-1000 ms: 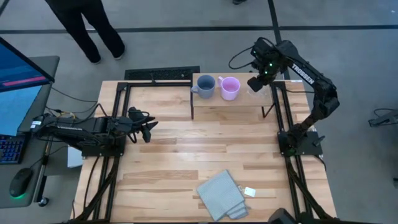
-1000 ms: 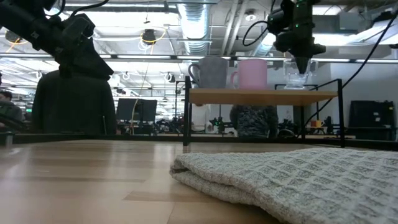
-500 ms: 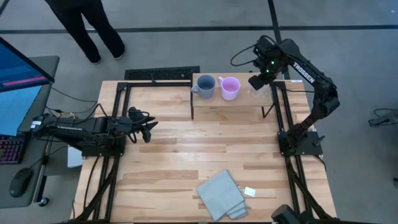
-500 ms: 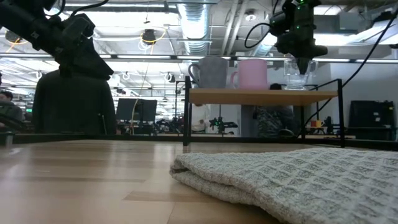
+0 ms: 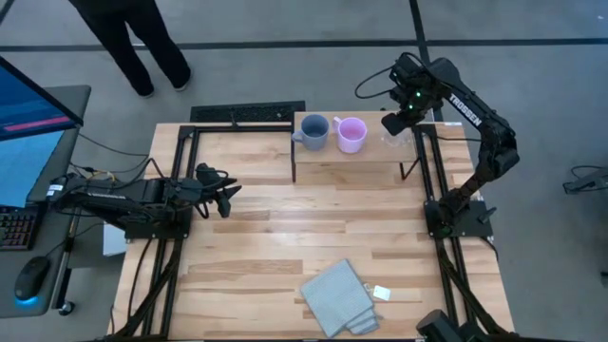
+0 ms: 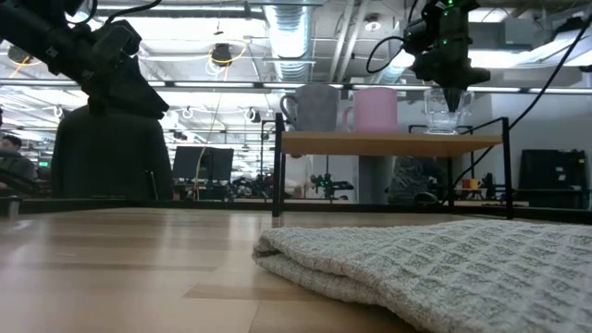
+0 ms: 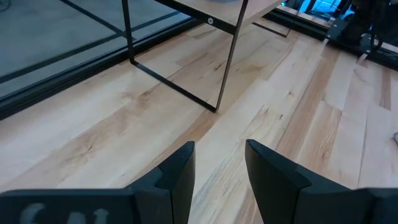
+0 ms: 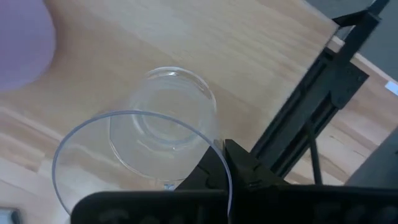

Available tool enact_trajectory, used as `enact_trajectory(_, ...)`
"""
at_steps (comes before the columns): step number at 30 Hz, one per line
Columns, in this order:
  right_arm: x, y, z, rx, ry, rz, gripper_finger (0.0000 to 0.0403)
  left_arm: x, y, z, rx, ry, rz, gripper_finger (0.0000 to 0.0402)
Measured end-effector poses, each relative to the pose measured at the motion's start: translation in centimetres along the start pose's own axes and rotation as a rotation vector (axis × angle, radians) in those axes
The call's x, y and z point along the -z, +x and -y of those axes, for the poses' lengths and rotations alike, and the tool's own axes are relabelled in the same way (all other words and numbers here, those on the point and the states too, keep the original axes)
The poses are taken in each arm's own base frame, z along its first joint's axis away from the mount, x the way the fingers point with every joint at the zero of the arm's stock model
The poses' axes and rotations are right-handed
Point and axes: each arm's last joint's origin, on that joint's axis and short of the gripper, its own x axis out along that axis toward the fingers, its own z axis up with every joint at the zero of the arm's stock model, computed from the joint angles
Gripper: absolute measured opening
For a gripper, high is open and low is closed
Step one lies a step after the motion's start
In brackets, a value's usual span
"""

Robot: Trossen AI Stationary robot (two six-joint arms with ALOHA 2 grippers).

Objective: Stack small to large cups/mugs on shelf
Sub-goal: Put the transparent mug on the shelf

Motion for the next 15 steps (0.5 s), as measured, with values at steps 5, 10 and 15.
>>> enact_trajectory(5,-0.01,0.01,-0.02,0.000,0.000,-0.001,0.0004,0.00,0.00,0.00,0.000,-0.001,0.000,0.0132)
enact_trajectory(10,-0.01,0.01,-0.04,-0.014,-0.006,-0.001,0.0004,0.00,0.00,0.00,0.000,-0.004,0.000,0.0132)
enact_trajectory(15,0.08,0.41,-0.13,-0.020,-0.028,-0.019,0.0002,0.00,0.00,0.00,0.000,-0.005,0.000,0.0132)
